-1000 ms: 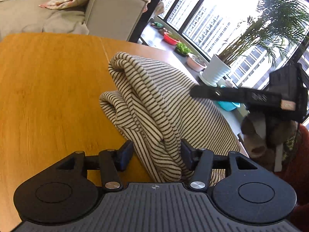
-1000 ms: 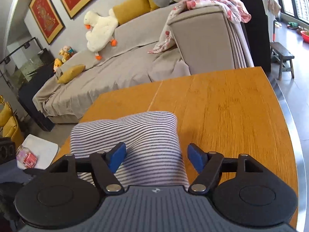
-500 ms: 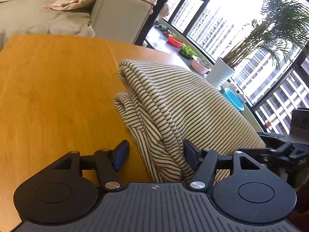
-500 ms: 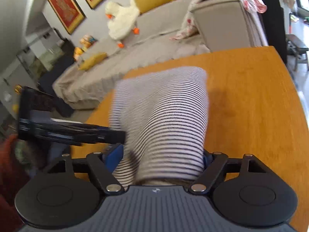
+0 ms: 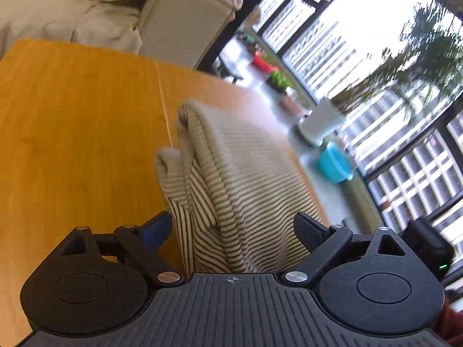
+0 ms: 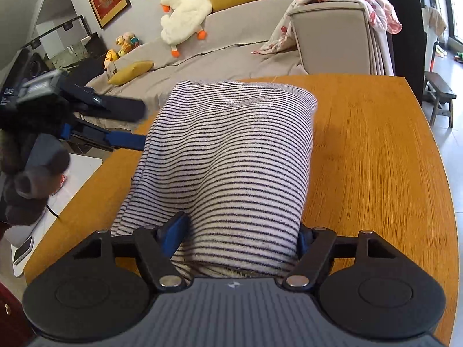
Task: Fold clothes
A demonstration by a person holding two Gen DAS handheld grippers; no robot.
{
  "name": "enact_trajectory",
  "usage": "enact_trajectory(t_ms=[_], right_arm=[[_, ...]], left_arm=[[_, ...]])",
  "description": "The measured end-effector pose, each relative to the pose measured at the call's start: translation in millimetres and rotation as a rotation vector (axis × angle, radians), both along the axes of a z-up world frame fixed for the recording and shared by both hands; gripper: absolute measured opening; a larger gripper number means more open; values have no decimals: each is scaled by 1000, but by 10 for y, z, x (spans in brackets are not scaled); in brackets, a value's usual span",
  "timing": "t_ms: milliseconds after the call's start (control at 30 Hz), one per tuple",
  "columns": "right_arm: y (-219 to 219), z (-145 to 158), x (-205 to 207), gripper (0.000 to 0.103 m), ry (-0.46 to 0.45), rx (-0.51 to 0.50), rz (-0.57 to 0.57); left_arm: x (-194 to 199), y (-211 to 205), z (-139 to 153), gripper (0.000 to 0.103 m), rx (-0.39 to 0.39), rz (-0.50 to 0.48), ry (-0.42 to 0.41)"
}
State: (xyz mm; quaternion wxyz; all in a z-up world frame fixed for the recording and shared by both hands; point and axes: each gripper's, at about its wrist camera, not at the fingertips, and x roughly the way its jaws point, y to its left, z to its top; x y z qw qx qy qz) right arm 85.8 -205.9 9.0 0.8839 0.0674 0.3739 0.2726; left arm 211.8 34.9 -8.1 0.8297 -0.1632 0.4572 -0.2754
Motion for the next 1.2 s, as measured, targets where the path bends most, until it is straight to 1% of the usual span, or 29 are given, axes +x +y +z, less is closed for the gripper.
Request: enact_trajectory(t_ms=[33,67,133,167,233,300,367,433,500,533,567,600,633,667,700,733,767,833,867,900,933,1000,1033,1067,1133,1200], right_arm=[[-18,9,-10,73,2,5,3],[-36,18,-21,73,4,9,6],[-166,76,22,73,32,60,-4],[-262,116,60,77,37,93,-25],[-458,224,203,80,30,166,-84],[-569,298,450,81,22,226,-117],[-576,286,744,83,32,235,-142],[-479,168,1066,83,92,225,-139],[-320,30,1270,82,156,211,-115],[-240,26,1296,73,159,214,-101],[-164,43,1303,70,152,218,-87],[-85,140,1248,68,96,204,-61],[-42,266,1146,63,21,205,-25],[-14,393,1034,62,-55,213,14],[-17,493,939,61,-108,230,43],[-31,543,889,61,-130,222,44],[-28,524,899,61,-127,163,16],[-5,411,959,59,-100,6,-55],[-32,340,976,59,-78,-29,-83],[-75,274,987,61,-56,-46,-108],[-155,256,971,61,-28,-10,-122],[-292,286,884,67,8,70,-135],[-355,289,824,77,13,98,-133],[-401,284,774,81,19,120,-133],[-458,240,723,81,45,149,-133],[-498,170,673,81,63,166,-140]], left_arm=[[3,-57,-55,88,26,-15,0],[-11,-93,-88,87,39,-31,-12],[-35,-110,-100,85,47,-51,-34],[-40,-108,-99,83,49,-58,-41],[-48,-95,-96,81,50,-68,-49],[-68,-84,-101,81,49,-72,-51],[-105,-78,-102,80,50,-75,-53],[-129,-72,-104,78,53,-78,-57],[-123,-65,-110,77,56,-81,-57],[-121,-55,-111,77,56,-81,-53],[-116,-49,-114,77,56,-83,-52],[-110,-43,-118,77,54,-87,-50],[-105,-37,-123,77,51,-91,-48],[-104,-33,-133,78,48,-96,-47],[-96,-34,-141,78,46,-98,-48],[-83,-36,-146,78,45,-97,-50],[-63,-39,-152,78,45,-90,-52],[-18,-47,-152,78,37,-64,-54],[-10,-46,-154,78,27,-55,-47],[-19,-37,-152,78,17,-49,-41],[-35,-22,-147,78,9,-42,-34],[-47,14,-139,79,-12,-21,-15],[-29,31,-140,82,-26,-6,-1],[-1,36,-145,84,-34,6,6],[40,19,-163,86,-37,17,8],[54,-2,-185,86,-48,21,0]])
